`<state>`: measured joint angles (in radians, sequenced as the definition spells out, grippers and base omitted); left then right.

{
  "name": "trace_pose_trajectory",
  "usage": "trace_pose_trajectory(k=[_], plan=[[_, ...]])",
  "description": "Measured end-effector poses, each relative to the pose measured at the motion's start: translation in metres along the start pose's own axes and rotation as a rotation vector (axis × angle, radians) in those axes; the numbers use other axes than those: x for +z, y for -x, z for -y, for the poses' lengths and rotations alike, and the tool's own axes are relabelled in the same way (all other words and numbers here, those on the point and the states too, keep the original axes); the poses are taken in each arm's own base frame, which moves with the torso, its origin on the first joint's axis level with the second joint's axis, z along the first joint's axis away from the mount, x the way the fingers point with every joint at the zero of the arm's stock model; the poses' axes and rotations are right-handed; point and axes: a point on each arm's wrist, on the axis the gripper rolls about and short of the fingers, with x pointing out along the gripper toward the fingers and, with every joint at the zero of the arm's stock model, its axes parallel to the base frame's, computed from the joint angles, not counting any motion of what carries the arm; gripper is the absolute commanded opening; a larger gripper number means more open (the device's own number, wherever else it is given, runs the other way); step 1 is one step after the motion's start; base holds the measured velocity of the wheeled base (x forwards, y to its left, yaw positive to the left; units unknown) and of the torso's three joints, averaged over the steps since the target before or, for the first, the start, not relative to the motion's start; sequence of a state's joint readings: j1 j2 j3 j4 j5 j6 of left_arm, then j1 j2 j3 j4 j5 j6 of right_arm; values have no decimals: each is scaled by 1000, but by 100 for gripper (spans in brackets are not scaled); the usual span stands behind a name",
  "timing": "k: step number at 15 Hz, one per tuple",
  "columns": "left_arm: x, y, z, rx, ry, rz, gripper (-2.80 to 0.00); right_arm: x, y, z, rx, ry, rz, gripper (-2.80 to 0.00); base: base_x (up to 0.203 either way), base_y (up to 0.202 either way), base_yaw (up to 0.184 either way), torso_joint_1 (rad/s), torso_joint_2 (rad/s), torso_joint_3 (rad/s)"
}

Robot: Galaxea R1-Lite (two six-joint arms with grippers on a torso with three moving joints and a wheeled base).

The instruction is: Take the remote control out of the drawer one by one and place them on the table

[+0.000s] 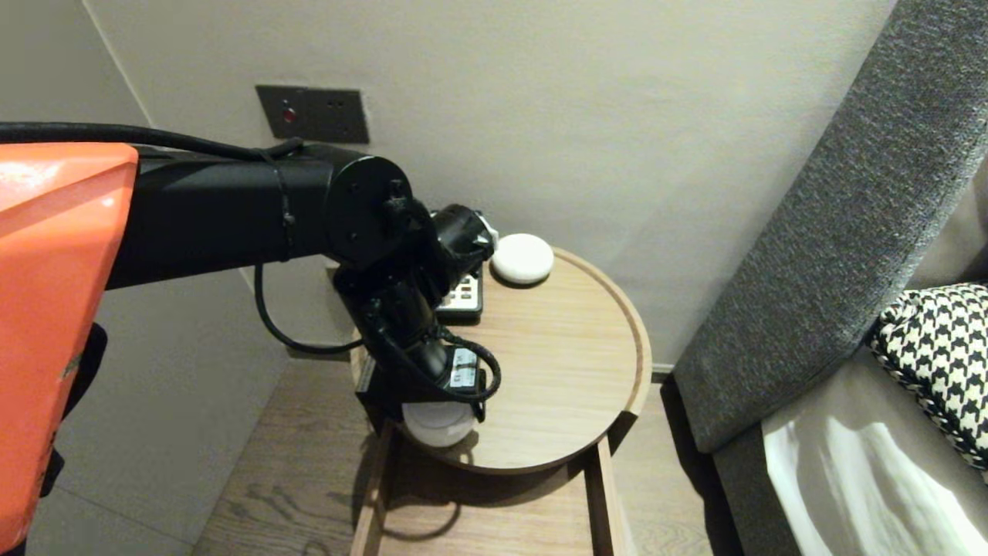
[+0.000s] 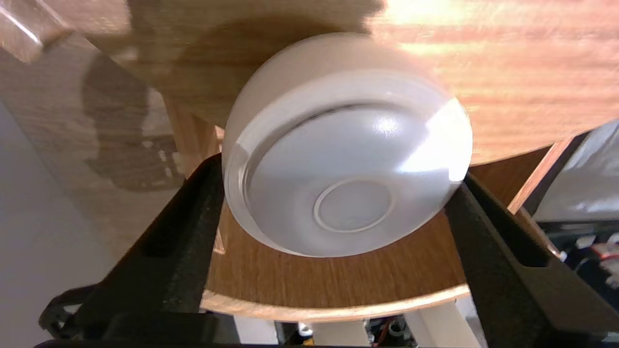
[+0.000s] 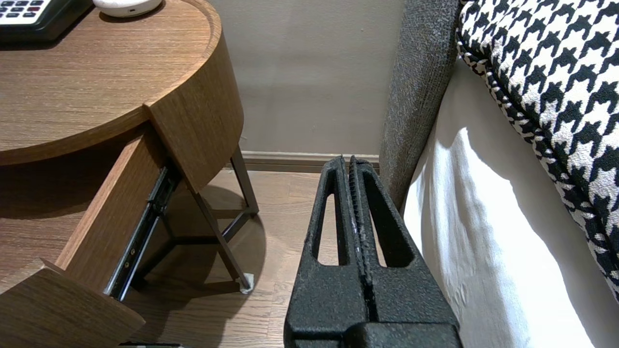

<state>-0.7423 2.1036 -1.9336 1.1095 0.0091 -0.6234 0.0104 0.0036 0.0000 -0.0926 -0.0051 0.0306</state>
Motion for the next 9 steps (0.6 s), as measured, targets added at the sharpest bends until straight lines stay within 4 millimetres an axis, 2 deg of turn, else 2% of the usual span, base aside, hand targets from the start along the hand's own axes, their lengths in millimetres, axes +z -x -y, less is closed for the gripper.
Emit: trace_pose_trajectory(k=[6,9], plan=[[-2,14,-1,-27,2,38,0,0,0,0,1,0,0,-280,0,0,0,0,0,0],[-7,37,-6,-56,2,80,0,0,0,0,0,0,0,-280,0,0,0,0,0,0]])
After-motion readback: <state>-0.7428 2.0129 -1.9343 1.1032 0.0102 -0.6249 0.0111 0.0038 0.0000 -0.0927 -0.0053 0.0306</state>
